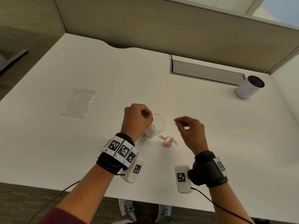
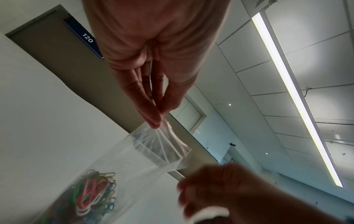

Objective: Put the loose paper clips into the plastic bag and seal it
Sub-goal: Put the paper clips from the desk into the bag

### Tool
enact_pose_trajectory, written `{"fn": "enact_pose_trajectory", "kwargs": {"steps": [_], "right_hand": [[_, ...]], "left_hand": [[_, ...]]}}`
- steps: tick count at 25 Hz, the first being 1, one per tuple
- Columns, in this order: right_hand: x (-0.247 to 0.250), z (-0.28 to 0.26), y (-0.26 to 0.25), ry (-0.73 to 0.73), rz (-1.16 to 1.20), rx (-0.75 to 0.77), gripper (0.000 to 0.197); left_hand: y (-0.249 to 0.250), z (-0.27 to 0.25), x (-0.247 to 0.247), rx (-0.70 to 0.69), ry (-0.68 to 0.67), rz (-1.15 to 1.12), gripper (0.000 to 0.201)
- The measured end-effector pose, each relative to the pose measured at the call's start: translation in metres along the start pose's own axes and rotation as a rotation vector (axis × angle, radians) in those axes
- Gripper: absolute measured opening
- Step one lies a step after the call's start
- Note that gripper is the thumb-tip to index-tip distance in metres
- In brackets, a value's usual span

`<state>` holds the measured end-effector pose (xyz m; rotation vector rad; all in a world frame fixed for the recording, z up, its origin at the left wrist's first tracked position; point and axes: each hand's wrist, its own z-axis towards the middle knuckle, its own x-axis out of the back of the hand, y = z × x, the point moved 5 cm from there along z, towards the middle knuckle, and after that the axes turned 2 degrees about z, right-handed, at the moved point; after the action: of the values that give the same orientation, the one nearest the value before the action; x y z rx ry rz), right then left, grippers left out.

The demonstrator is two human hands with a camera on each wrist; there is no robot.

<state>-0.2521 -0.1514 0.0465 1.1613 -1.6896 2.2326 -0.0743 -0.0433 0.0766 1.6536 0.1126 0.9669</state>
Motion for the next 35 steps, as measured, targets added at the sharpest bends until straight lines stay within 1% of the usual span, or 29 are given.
{"fn": "enact_pose_trajectory", "kwargs": {"steps": [1,2,3,4,5,6,8,9,13,17,21,24,27,30,31,33,34,35], "right_hand": [[-0.007,-0.006,0.018,-0.064,-0.093,-0.032,0.014],[-0.018,-0.013,0.034,-0.164,-0.182,-0.072,0.020],[-0.030,-0.020,0.047,-0.277,-0.258,-0.093,0.032],[-0.042,-0.026,0.055,-0.375,-0.322,-0.083,0.043],[-0.051,-0.030,0.059,-0.437,-0.380,-0.051,0.050],[-0.059,-0.031,0.059,-0.461,-0.447,-0.004,0.051],[-0.068,-0.030,0.055,-0.455,-0.572,0.092,0.046],[-0.071,-0.028,0.053,-0.446,-0.588,0.117,0.043],[-0.073,-0.025,0.050,-0.373,-0.483,0.132,0.024],[-0.075,-0.017,0.044,-0.401,-0.548,0.158,0.026],[-0.074,-0.010,0.043,-0.430,-0.568,0.172,0.022],[-0.070,-0.007,0.047,-0.404,-0.474,0.086,0.019],[-0.057,-0.006,0.051,-0.262,-0.305,-0.041,0.016],[-0.035,-0.008,0.051,-0.120,0.017,-0.214,0.010],[-0.027,-0.008,0.046,-0.073,0.150,-0.248,0.009],[-0.007,-0.008,0.025,-0.003,0.423,-0.265,0.010],[0.000,-0.007,0.010,-0.009,0.527,-0.251,0.012],[0.005,-0.004,-0.004,-0.055,0.578,-0.224,0.012]], "left_hand": [[0.000,0.000,0.000,-0.003,0.003,-0.005,0.003],[0.000,0.000,-0.001,-0.009,0.002,-0.009,0.002],[0.001,0.000,-0.003,-0.016,0.000,-0.009,0.002],[0.002,0.000,-0.004,-0.021,-0.003,-0.007,0.002],[0.004,-0.001,-0.005,-0.025,-0.008,-0.007,0.003],[0.004,-0.001,-0.006,-0.027,-0.010,-0.008,0.003],[0.005,0.000,-0.007,-0.030,-0.010,-0.009,0.003],[0.005,0.000,-0.008,-0.031,-0.013,-0.004,0.003],[0.005,-0.001,-0.009,-0.025,-0.018,-0.001,0.004],[0.005,-0.001,-0.010,-0.022,-0.017,0.000,0.004],[0.007,-0.002,-0.010,-0.022,-0.026,-0.002,0.004],[0.006,-0.002,-0.009,-0.026,-0.028,0.001,0.003],[0.005,-0.002,-0.009,-0.021,-0.029,0.000,0.002],[0.005,-0.003,-0.009,-0.018,-0.032,0.000,0.002],[0.006,-0.003,-0.009,-0.017,-0.035,0.001,0.001],[0.006,-0.004,-0.010,-0.014,-0.038,-0.003,0.001],[0.006,-0.004,-0.010,-0.010,-0.039,-0.006,0.001],[0.006,-0.003,-0.011,-0.005,-0.041,-0.008,0.002]]}}
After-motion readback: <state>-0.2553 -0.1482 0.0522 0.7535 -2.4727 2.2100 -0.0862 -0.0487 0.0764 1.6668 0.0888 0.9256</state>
